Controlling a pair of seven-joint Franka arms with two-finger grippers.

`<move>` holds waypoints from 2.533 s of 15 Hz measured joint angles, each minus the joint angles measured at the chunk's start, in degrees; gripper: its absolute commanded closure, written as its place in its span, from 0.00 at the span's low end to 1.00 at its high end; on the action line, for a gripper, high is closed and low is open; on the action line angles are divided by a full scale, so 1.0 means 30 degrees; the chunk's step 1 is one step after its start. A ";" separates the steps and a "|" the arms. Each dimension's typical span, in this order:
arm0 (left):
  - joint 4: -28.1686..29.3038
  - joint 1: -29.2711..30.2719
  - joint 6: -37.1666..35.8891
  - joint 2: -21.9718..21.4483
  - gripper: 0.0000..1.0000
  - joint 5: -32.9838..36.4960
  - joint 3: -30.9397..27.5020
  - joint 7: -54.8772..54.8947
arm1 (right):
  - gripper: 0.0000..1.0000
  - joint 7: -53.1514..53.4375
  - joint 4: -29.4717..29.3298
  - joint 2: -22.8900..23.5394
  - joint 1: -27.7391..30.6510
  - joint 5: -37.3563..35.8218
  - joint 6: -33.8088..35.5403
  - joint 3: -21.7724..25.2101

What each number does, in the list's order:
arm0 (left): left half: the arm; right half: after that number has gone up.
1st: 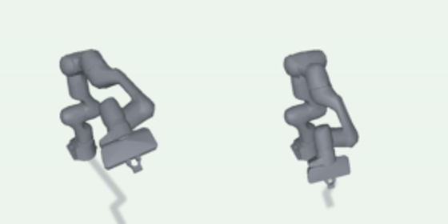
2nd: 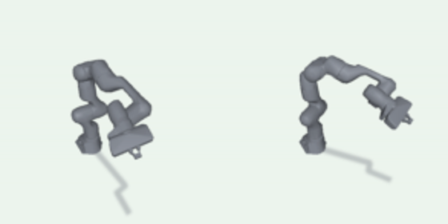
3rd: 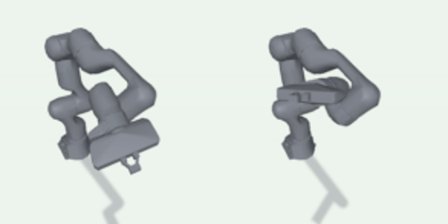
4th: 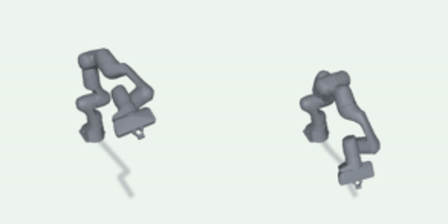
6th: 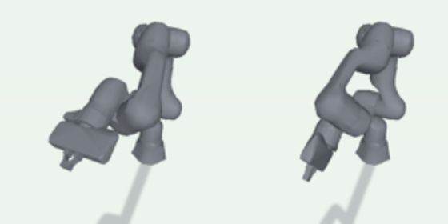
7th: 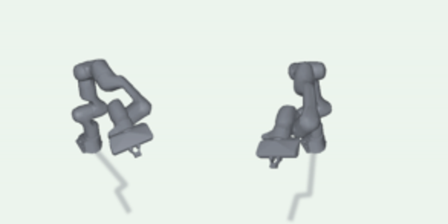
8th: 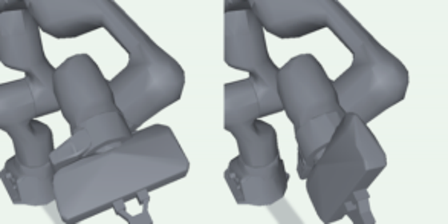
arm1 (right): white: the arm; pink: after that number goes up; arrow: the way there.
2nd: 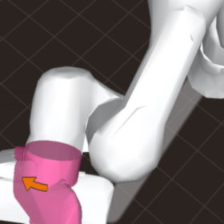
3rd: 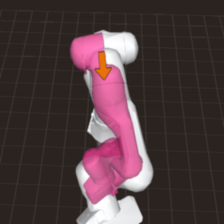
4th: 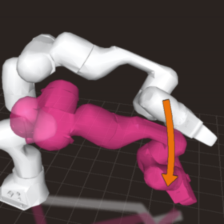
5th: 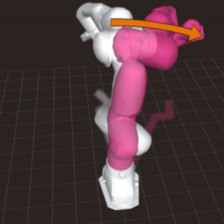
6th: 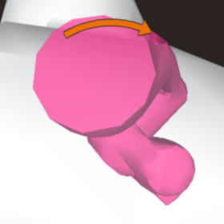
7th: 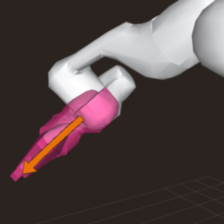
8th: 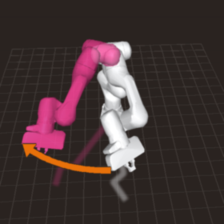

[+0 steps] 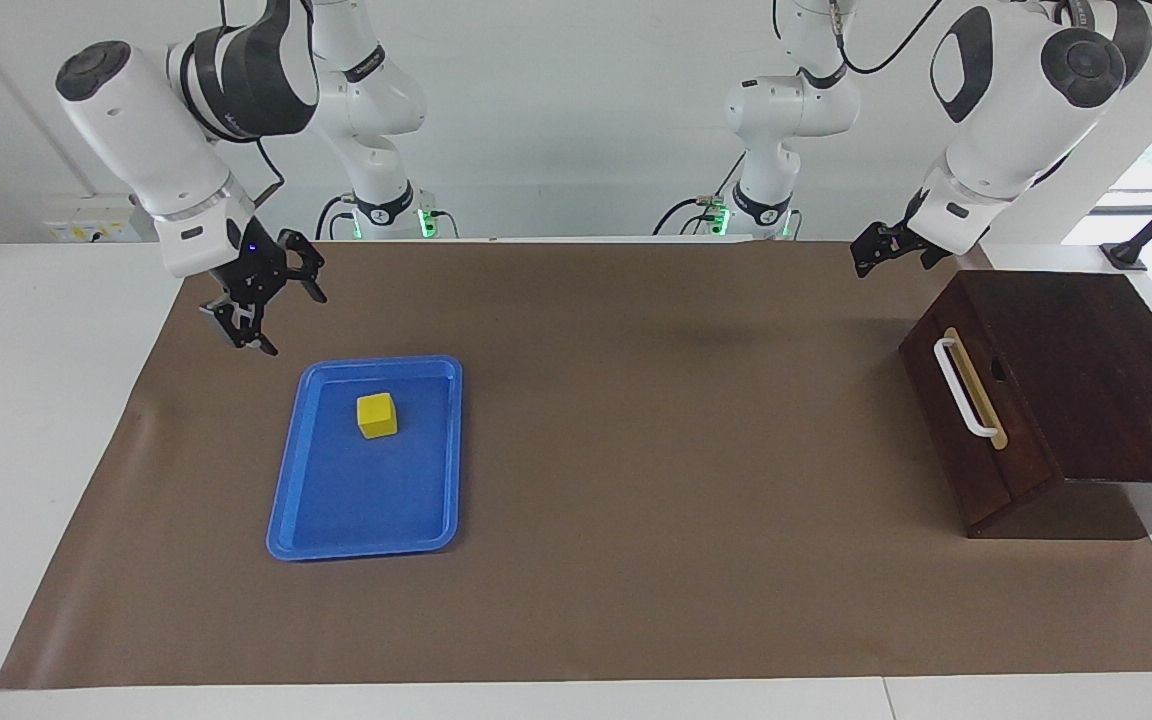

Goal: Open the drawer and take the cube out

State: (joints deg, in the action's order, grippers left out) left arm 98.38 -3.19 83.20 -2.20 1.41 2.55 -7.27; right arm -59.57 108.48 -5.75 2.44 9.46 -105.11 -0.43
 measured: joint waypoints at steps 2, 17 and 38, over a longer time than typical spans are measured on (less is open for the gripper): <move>-0.0022 0.0000 0.0005 0.0000 0.00 0.0000 0.0029 0.0061 | 0.00 0.2725 -0.0972 -0.0292 -0.0001 -0.0641 0.1693 -0.0005; -0.0111 -0.0017 0.1281 0.0005 0.00 -0.0331 0.0059 0.1780 | 0.00 1.7915 -0.6346 0.0917 -0.0010 -0.3682 0.9026 0.0011; -0.0116 -0.0014 0.1301 -0.0004 0.00 -0.0331 -0.0071 0.1780 | 0.00 1.7928 -0.6414 0.1528 0.0192 -0.3709 0.7279 0.0189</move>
State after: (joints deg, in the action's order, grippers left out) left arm 98.03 -3.23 87.10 -2.21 0.41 2.33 -1.93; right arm -5.79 89.23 -1.16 3.01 -1.67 -83.27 0.14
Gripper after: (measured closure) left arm 0.000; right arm 0.000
